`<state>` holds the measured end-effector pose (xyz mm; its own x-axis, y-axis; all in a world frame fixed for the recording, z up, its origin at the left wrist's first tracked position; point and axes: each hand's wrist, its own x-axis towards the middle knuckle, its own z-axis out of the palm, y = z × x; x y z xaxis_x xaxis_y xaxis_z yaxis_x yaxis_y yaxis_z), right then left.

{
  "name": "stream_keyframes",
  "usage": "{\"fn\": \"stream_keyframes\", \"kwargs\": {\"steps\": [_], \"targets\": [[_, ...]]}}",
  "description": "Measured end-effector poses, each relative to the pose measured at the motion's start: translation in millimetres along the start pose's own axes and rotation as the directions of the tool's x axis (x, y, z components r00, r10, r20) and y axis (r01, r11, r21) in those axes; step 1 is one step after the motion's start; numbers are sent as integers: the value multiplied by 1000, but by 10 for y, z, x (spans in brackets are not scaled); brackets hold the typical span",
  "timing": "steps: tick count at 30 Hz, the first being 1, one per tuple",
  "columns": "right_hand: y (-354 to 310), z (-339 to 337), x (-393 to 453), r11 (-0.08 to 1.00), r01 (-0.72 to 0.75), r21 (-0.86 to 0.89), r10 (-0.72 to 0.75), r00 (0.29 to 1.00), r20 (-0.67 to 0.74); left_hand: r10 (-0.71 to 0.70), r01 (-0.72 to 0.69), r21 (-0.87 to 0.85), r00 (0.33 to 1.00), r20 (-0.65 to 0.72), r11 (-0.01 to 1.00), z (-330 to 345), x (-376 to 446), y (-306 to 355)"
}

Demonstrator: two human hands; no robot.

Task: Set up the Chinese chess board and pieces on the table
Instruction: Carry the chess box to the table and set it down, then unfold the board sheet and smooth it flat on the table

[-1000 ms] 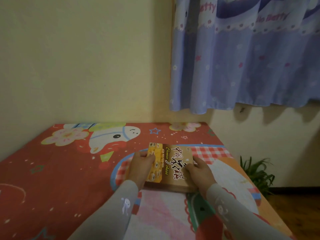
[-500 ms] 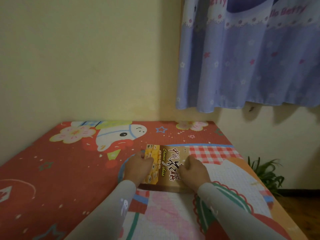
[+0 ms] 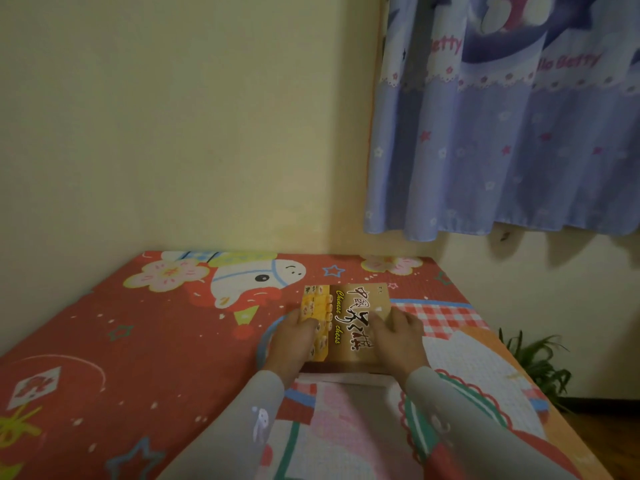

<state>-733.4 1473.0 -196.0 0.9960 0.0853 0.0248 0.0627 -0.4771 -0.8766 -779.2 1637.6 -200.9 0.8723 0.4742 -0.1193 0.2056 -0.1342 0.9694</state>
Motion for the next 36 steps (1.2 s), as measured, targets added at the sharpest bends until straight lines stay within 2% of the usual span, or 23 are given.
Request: {"fn": "stream_keyframes", "kwargs": {"steps": [3,5,9,16,20,23,27,30,33,36], "targets": [[-180,60,-96,998,70,-2,-70,997,-33,53,-54,-17,997,-49,998,-220,-15,54],[-294,204,-167,993,113,-23,-113,994,-3,91,-85,59,991,-97,995,-499,29,-19],[-492,666,-399,981,192,-4,-189,972,137,90,-53,212,981,-170,976,-1149,32,-240],[-708,1580,-658,955,291,59,-291,875,386,94,62,442,942,-322,895,-2116,-152,-325],[-730,1923,-690,927,370,-67,-289,817,499,72,142,548,934,-350,824,-2350,-61,-514],[-702,2029,-694,861,472,-190,-296,768,568,7,185,683,963,-269,706,-2377,23,-727],[-682,1968,-661,847,503,-174,-340,763,550,2,220,757,960,-280,615,-2395,122,-842],[-661,1684,-563,810,557,-185,-417,768,486,102,202,810,947,-305,551,-2322,111,-694],[-510,1240,-361,754,591,-285,-478,793,378,240,67,817,939,-245,572,-2044,78,-490],[-299,785,-117,774,502,-385,-423,863,274,344,-156,776,935,-83,611,-1615,9,-273]]}}
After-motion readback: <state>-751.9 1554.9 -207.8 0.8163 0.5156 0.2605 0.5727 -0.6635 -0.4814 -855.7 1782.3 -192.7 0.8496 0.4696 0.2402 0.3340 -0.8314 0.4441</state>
